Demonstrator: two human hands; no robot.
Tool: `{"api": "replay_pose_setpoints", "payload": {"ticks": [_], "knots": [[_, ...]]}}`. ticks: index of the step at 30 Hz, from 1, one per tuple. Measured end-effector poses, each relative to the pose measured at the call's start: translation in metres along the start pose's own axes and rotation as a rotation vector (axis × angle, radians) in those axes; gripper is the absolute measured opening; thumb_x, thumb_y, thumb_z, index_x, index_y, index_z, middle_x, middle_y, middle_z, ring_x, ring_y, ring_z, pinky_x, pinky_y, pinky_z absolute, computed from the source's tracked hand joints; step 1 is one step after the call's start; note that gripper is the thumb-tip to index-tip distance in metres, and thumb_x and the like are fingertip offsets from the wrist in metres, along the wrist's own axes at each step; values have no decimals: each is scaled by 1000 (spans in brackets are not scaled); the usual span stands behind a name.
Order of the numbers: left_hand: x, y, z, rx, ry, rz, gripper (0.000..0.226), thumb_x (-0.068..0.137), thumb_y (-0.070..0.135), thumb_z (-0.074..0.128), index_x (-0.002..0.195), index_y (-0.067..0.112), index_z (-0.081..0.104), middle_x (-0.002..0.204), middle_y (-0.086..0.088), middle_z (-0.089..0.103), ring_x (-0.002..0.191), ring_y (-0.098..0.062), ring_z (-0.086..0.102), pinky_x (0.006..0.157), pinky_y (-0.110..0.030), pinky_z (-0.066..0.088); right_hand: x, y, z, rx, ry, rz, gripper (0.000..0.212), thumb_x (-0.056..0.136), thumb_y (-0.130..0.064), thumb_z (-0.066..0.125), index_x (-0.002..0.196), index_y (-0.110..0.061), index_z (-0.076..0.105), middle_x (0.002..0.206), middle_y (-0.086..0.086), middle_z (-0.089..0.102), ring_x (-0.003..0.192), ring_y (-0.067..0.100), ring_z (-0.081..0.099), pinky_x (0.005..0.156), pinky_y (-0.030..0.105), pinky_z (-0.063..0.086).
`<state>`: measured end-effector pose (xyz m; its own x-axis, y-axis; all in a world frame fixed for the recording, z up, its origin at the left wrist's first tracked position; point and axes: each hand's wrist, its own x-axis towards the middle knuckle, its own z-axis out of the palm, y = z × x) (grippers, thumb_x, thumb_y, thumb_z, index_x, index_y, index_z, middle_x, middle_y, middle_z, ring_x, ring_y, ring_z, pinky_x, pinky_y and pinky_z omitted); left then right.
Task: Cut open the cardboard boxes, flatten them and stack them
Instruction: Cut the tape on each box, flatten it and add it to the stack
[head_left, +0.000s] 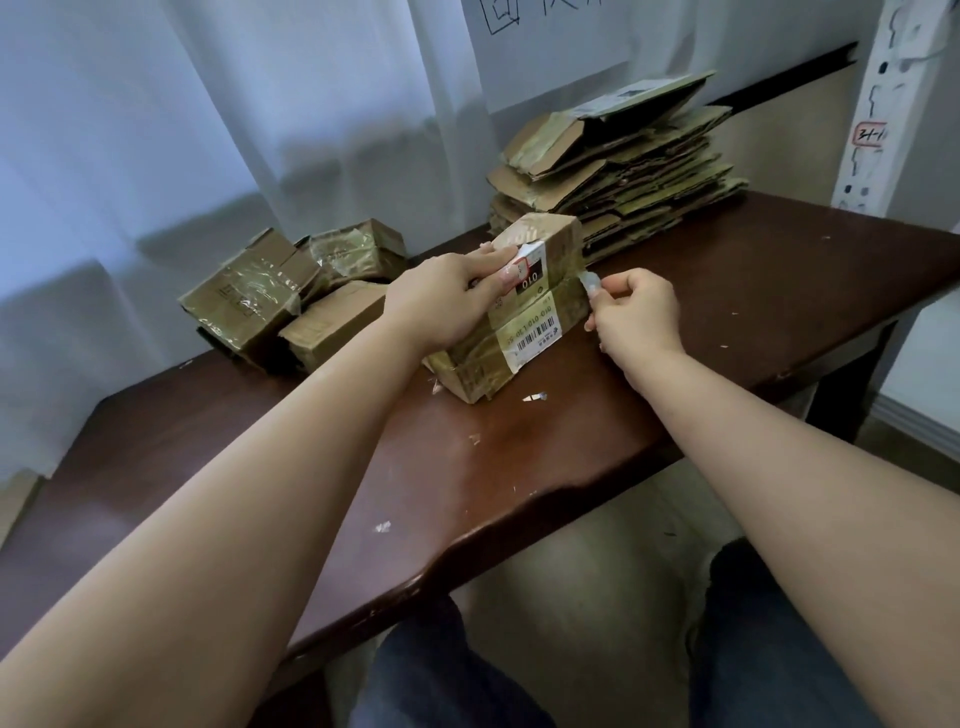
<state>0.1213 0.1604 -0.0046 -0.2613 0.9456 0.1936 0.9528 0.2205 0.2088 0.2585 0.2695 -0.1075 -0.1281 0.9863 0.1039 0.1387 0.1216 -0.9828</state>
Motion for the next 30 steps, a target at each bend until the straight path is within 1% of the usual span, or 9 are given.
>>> {"api": "replay_pose_setpoints", "payload": {"ticks": [3,7,14,18,21,24,26,28,30], "knots": [[1,-1,-1,13,-20,-23,42,97,60,31,138,54,40,148,23,39,131,-13,46,85,-26,40,-4,-8,15,48,81,49,8,82,-33,56,85,-25,56,90,8,69,83,32,67,75,50,56],[4,-3,-3,-2,-34,-65,42,101,54,26,141,49,37,149,20,38,134,-15,42,85,-23,33,-10,-17,23,48,130,65,13,86,-24,56,95,-15,60,91,12,69,84,34,67,75,47,57],[8,-10,0,-6,-34,-48,41,101,51,27,140,50,39,150,24,35,134,-14,41,96,-29,37,-26,-24,33,32,65,74,21,82,-25,61,99,-14,63,95,12,69,87,32,68,76,47,58],[10,-13,2,-14,-20,-46,42,99,54,28,139,50,41,149,19,39,135,-16,42,104,-34,38,-34,-29,31,-1,27,71,11,82,-23,63,91,-20,57,94,13,69,87,31,68,77,46,57],[9,-12,3,-3,-9,-29,43,99,55,27,139,48,42,150,18,39,135,-16,41,104,-34,39,-39,-31,28,-12,22,67,11,81,-23,64,80,-23,53,92,13,70,87,31,68,78,46,57],[9,-12,2,1,-12,-13,45,99,56,26,141,47,40,151,19,36,137,-15,39,103,-34,39,-48,-34,27,-53,-24,52,5,82,-22,64,78,-21,61,89,12,71,86,34,68,79,43,57],[9,-12,2,-7,-19,-11,45,100,55,26,141,46,40,152,19,34,138,-14,37,104,-34,38,-53,-36,25,-69,-36,49,12,83,-21,63,90,-13,68,89,12,71,81,33,68,73,38,57],[9,-11,3,-12,-27,-17,46,100,55,26,142,44,40,153,20,32,139,-14,36,105,-34,37,-60,-38,23,-66,-45,52,16,86,-19,62,98,-9,68,90,13,71,69,26,66,59,28,52],[9,-11,3,-10,-28,-18,46,100,55,27,142,44,39,153,19,31,139,-15,36,106,-35,37,-71,-40,26,-45,-85,37,7,86,-18,63,91,-13,66,90,15,70,61,22,61,53,23,46]]}}
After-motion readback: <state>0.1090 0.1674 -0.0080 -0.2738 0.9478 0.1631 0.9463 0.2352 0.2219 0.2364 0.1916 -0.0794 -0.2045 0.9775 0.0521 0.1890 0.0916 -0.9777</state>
